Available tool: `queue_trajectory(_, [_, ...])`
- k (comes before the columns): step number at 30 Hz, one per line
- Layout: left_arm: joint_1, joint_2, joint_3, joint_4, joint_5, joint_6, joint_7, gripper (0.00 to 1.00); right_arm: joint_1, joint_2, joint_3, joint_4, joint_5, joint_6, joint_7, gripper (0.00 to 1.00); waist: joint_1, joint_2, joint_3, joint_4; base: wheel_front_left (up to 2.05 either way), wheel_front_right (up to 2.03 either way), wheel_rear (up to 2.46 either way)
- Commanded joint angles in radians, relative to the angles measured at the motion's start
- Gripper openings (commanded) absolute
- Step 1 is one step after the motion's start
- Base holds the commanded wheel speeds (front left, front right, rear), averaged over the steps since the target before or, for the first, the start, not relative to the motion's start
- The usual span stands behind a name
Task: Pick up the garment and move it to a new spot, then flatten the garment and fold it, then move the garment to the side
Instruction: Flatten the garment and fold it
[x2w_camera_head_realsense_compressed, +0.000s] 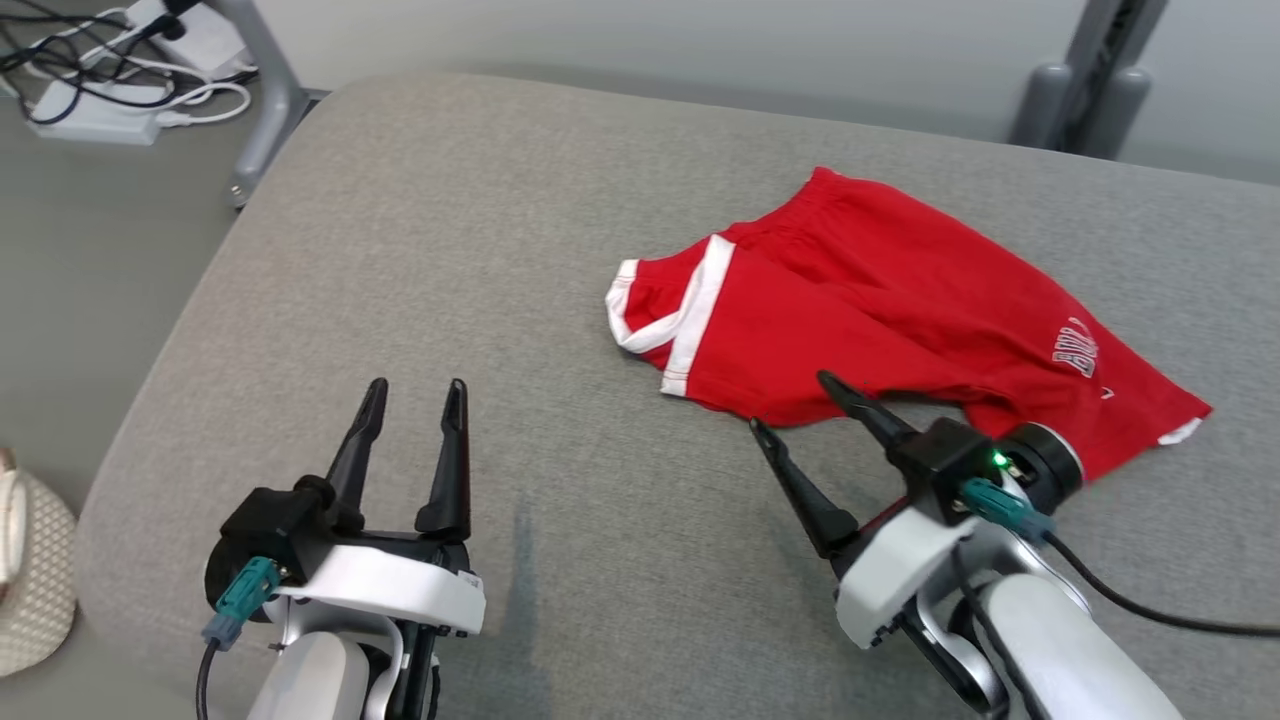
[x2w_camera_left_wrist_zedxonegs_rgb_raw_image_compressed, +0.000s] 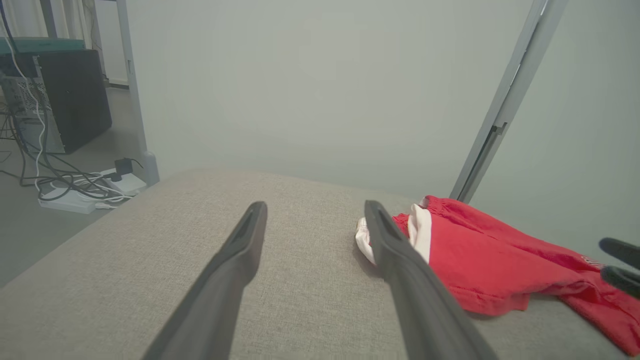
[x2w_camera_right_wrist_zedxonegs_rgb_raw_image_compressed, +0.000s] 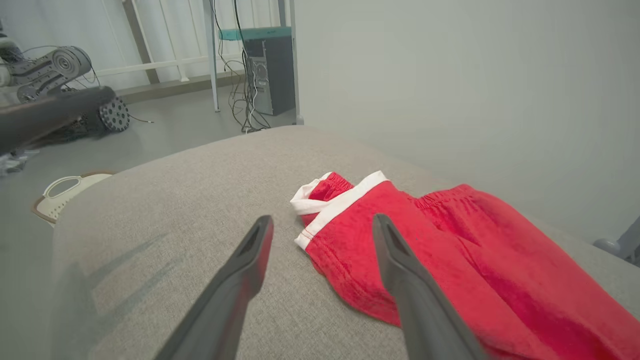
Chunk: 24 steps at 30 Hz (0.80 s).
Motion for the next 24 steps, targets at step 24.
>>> queue_trajectory(24, [0.015, -0.004, -0.094, -0.047, -0.119, 0.06, -0.005, 1.0, -0.341, 0.011, 0.056, 0.595, -0.069, -0.001, 0.012, 1.0, 0.0, 0.0, 0.1, 0.19, 0.0, 0.0, 0.0])
